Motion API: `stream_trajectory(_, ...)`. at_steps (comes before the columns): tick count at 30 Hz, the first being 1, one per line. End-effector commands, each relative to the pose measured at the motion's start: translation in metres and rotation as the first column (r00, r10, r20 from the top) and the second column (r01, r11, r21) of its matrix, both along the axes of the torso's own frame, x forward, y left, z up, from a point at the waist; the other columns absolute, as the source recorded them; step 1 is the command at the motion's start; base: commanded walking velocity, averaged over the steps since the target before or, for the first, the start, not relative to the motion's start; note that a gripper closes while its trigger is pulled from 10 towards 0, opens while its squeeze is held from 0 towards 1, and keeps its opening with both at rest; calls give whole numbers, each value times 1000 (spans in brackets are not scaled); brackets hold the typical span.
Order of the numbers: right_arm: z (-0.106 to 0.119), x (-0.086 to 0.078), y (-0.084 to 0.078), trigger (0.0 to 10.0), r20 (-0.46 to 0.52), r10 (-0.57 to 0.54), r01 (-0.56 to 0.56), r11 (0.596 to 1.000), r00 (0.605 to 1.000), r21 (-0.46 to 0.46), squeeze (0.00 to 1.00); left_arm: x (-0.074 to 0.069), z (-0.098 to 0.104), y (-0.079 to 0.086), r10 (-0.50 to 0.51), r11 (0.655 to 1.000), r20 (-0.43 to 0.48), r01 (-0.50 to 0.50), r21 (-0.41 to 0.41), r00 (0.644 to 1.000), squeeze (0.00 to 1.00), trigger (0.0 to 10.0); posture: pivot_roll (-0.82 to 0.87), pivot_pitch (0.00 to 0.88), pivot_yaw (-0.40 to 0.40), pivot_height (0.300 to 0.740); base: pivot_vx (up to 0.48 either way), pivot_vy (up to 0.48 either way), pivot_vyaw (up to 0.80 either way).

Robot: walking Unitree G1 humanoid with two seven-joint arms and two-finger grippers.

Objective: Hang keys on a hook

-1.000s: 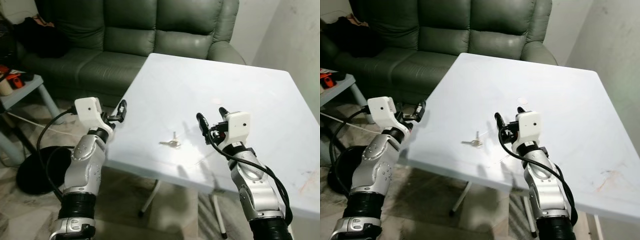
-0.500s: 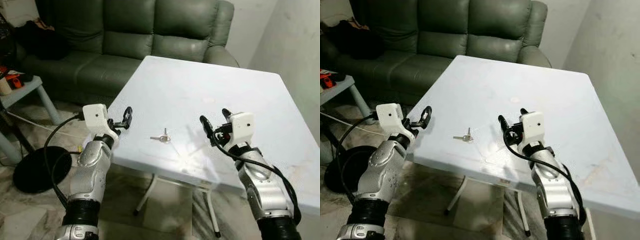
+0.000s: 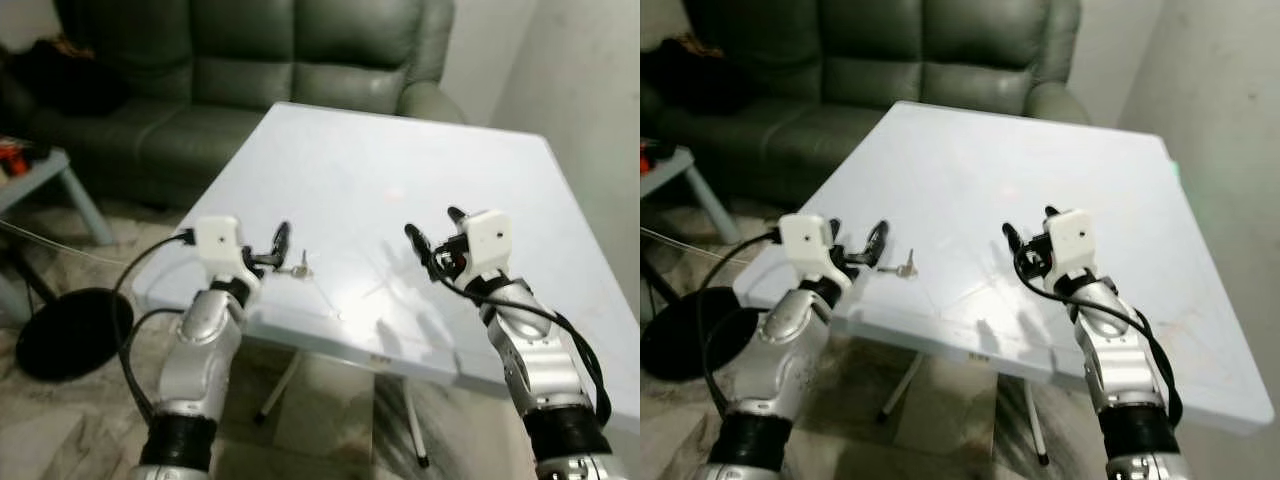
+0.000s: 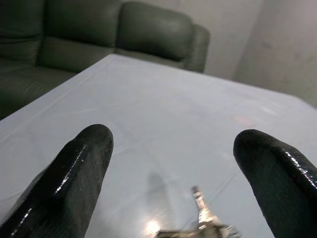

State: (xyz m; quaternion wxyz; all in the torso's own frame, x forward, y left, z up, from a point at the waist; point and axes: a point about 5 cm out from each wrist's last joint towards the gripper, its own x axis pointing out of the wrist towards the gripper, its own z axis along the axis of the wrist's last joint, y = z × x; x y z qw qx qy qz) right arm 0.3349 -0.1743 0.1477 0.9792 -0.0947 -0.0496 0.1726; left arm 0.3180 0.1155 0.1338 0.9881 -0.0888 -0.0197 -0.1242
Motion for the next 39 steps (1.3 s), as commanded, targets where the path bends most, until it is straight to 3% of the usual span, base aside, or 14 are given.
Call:
stream_trajectory(1,9,5,0,10000,32,13,-13,1000,999,-12,0,-2,5,0,-6,1000,24,5,17,1000,0,10000,27,14,-55,740,0,0,0)
stream_trajectory(13,6,4,3,10000,38,19,-19,1000,999,-5,0,1,8,11,31,999,18,-31,-16,999,0,10000,29,21,-52,740,0,0,0)
stream_trajectory(28,8,6,-1,10000,51,18,-17,1000,999,-13,0,1,9,10,26,999,14,-25,-22,1000,0,10000,25,24,-48,740,0,0,0)
stream_trajectory(39,7,13,7,10000,33,72,-70,996,997,-53,0,-21,-3,-15,-58,998,-16,58,-8,998,0,10000,38,53,-59,740,0,0,0)
